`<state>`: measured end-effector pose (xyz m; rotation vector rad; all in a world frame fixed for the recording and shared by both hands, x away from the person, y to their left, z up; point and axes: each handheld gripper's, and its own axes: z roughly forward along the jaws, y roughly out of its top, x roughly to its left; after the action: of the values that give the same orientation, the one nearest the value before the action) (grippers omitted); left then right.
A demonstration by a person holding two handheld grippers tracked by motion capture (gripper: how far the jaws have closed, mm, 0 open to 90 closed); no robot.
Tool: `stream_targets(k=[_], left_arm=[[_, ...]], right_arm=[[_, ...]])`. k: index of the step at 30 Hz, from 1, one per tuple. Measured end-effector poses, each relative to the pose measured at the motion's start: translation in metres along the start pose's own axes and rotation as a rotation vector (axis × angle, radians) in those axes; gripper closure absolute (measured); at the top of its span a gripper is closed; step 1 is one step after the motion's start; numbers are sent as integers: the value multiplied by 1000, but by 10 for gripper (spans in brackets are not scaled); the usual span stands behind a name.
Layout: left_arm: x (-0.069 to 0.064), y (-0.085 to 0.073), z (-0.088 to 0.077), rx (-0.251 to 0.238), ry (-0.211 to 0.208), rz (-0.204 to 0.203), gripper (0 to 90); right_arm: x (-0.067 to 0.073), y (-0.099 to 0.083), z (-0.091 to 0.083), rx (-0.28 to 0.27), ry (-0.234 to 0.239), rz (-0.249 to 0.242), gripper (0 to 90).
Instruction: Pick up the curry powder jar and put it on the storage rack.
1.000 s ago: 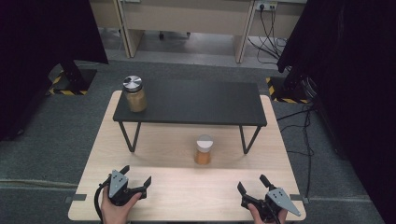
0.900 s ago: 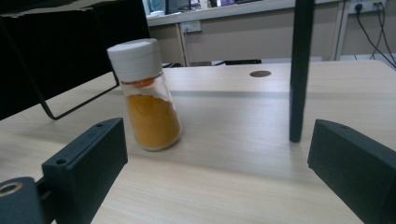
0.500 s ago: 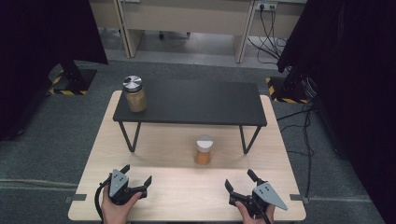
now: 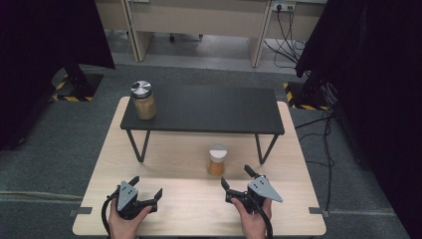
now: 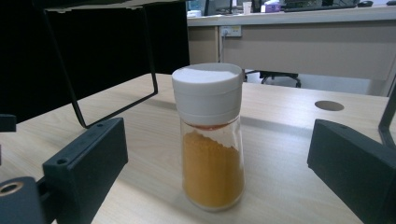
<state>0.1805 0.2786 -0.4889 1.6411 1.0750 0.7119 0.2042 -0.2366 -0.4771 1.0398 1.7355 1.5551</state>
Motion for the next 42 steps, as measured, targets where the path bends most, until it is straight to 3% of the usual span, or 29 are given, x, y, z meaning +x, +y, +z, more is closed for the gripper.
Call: stream_targets(k=[13,32,42], left_arm=[[-3,1,-1,-8,-14,2,27],[0,0,-4,-7,-1,-9,27],[2,0,-5,-6,7,-15,27]], right_arm=[[-4,5,32,6,15,-18,54],[-6,14,76,8,23,-28,71],[-5,10,89,4,32,-58,195]])
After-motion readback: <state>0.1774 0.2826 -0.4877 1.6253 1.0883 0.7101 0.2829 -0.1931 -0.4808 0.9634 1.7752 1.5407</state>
